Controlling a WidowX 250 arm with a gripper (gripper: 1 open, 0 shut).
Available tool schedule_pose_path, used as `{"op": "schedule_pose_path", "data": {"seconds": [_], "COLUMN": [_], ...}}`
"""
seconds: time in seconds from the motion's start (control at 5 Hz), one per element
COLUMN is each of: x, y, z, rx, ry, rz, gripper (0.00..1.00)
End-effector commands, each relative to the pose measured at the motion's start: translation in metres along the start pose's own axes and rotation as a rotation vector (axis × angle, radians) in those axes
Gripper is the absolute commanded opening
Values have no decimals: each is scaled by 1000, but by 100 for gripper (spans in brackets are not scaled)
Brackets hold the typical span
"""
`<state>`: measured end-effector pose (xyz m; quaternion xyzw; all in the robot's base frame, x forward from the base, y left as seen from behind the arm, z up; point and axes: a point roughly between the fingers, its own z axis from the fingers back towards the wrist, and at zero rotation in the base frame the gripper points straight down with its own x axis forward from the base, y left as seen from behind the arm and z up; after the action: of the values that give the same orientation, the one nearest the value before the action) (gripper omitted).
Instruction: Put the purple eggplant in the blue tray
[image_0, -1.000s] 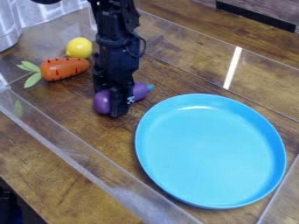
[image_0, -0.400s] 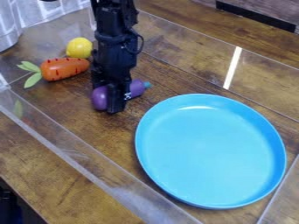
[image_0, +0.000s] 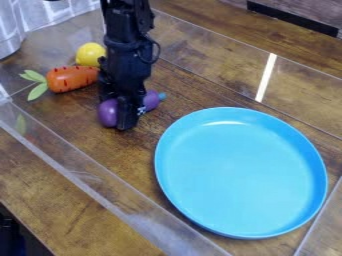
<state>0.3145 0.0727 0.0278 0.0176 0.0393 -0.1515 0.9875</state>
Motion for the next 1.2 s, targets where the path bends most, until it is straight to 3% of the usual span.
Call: {"op": "schedule_pose_path", "data": {"seconds": [0.0, 0.6, 1.0], "x": [5, 5, 3], "y": [1, -14, -36], "z": [42, 67, 94], "rx": [62, 93, 120], "ry": [-84, -106, -127], "rz": [0, -28, -60], "gripper": [0, 0, 0]}}
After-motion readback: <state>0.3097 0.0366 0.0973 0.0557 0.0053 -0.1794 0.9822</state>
